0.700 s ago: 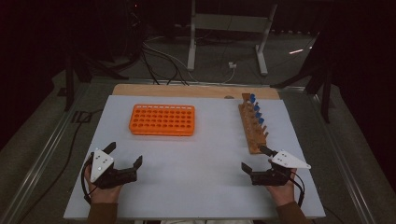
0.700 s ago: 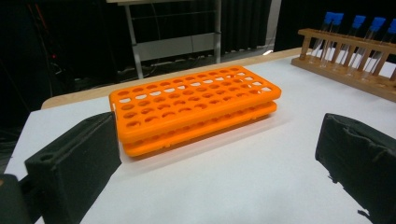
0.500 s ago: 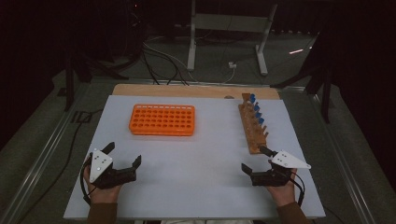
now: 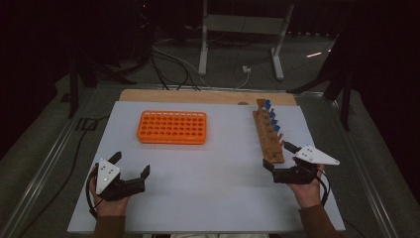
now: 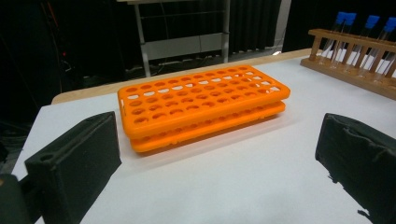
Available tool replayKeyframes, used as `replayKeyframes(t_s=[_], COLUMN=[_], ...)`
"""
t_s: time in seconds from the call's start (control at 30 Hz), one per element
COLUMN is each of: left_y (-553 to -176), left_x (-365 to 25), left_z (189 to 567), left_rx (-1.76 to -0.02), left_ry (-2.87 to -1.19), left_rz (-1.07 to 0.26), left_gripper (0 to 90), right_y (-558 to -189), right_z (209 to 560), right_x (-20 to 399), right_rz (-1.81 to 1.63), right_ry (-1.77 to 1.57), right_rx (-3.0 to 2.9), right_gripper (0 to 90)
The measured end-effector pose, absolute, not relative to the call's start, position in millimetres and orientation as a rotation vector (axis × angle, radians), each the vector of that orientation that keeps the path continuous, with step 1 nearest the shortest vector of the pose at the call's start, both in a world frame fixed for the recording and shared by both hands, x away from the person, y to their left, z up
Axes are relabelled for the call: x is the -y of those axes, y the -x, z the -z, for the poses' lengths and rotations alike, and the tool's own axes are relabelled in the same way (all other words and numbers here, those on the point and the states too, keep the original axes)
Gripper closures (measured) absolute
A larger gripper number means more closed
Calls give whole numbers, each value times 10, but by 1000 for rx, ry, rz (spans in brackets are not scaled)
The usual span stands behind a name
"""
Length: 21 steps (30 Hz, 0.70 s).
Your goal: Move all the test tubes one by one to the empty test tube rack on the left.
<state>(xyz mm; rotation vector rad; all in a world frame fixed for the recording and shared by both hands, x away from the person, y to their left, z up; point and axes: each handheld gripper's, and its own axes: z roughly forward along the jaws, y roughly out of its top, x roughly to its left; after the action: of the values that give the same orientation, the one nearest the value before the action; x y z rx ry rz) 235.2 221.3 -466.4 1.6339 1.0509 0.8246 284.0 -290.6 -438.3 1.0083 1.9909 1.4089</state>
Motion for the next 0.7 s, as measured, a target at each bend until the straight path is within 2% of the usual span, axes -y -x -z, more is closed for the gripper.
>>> replayKeyframes(t_s=[0.2, 0.5, 0.67, 0.7], left_y=[-2365, -2380, -2387, -2388], left_x=[-2198, -2151, -2133, -2132], left_z=[4692, 4710, 4718, 4718], left_rx=[-1050, -1039, -1034, -1033], left_ry=[-1646, -1671, -1682, -1684], left_rz=[-810, -802, -795, -796], left_gripper=[10, 9, 10, 10], right_y=[-3089, -3456, -3652, -3652], right_z=[4285, 4348, 4401, 4401], right_x=[2952, 3015, 3074, 3074], right_rz=[-1354, -1312, -1271, -1271], right_ry=[-1044, -1123, -1166, -1166], right_rx=[-1966, -1998, -2007, -2007], right_gripper=[0, 28, 166, 166])
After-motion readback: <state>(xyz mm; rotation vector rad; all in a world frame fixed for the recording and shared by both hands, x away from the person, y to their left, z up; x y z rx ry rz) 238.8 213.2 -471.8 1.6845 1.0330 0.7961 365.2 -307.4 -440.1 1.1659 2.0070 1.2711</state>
